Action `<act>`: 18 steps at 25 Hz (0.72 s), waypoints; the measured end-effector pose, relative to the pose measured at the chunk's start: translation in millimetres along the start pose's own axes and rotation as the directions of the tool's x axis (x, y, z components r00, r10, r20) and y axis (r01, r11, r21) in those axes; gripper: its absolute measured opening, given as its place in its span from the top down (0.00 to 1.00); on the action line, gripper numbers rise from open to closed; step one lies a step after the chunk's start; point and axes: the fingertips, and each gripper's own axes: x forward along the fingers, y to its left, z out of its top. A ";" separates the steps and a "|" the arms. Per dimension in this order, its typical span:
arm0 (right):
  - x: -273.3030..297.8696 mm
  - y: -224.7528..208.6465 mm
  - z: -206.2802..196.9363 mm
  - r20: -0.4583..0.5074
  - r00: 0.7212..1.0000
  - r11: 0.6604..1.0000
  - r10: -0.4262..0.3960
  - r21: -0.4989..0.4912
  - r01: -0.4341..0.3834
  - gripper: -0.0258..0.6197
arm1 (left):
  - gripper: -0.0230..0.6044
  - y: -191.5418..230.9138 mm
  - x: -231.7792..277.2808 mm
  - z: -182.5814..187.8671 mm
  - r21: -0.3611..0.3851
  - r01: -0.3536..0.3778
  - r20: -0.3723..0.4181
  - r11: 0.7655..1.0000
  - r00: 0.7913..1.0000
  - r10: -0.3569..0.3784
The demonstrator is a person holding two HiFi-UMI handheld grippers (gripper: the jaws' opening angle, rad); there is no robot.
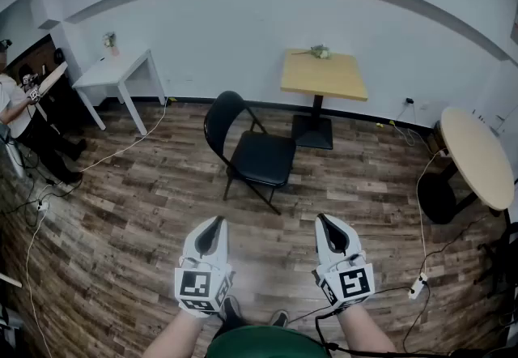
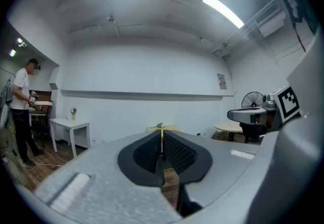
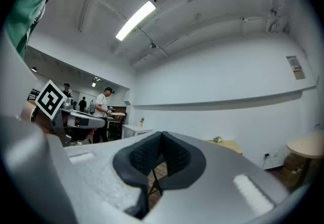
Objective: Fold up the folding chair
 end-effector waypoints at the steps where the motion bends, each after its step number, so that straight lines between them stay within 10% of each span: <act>1: 0.1 -1.0 -0.2 0.001 1.000 1.000 0.002 0.000 -0.002 0.96 | 0.93 -1.3 0.9 0.6 0.001 0.000 0.002 1.000 1.000 0.000; 18: 7.0 -47.1 -29.6 -0.025 0.999 0.990 -0.047 0.129 0.050 0.96 | 0.93 24.5 1.8 -3.6 -0.018 -0.113 -0.016 0.993 0.993 0.113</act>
